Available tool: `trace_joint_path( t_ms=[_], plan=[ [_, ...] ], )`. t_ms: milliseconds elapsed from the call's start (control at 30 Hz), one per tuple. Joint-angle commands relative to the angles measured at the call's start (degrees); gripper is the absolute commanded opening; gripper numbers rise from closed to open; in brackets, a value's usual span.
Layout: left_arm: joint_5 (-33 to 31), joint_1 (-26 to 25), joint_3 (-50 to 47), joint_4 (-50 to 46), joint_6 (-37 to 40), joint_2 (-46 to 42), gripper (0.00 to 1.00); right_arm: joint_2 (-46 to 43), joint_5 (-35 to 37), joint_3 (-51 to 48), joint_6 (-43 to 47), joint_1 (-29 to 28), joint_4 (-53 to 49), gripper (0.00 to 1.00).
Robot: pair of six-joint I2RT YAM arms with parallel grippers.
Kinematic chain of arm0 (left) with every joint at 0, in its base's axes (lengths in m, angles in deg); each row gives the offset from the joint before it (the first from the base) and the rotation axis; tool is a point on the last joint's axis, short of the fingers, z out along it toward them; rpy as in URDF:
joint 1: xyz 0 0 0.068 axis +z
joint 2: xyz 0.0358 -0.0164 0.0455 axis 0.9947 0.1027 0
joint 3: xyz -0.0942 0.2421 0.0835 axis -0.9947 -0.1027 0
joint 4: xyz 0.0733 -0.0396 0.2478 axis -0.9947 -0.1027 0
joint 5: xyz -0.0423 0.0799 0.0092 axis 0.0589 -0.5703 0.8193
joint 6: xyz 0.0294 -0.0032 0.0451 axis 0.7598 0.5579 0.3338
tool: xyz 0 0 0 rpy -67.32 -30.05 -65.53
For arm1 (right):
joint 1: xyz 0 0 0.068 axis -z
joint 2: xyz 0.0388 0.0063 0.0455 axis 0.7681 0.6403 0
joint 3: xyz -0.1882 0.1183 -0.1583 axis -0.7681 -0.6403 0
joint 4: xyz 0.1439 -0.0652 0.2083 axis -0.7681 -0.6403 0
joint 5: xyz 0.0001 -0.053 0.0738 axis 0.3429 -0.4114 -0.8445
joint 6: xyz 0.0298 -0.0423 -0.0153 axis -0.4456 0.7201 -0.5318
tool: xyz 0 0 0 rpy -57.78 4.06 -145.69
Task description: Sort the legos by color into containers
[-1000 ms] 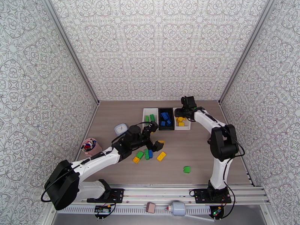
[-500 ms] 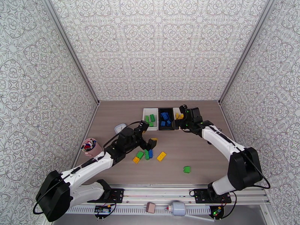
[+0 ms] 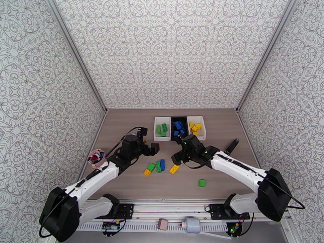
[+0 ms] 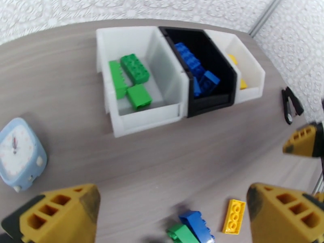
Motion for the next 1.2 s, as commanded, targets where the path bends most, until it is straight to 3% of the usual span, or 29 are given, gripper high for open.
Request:
trace_joint_path(
  t_ms=[0, 233, 567, 1167],
  plan=[
    [0.81, 1.77, 1.93, -3.42, -2.53, 0.93, 0.99, 2.88, 3.41, -0.41, -3.13, -4.05, -2.97, 0.99],
    [1.11, 2.92, 1.79, -4.0, -2.6, 1.63, 1.0, 11.29, 3.06, 3.65, 1.51, -8.67, -7.89, 1.0],
    [1.26, 3.01, 1.62, -4.26, -2.64, 2.74, 1.0, 19.47, 4.66, 7.9, 3.82, -8.62, -9.26, 1.0],
    [0.11, 2.63, 2.06, -4.45, 0.12, 2.7, 1.0, 25.05, -0.57, 10.62, 4.74, -4.81, -8.03, 0.82]
  ],
)
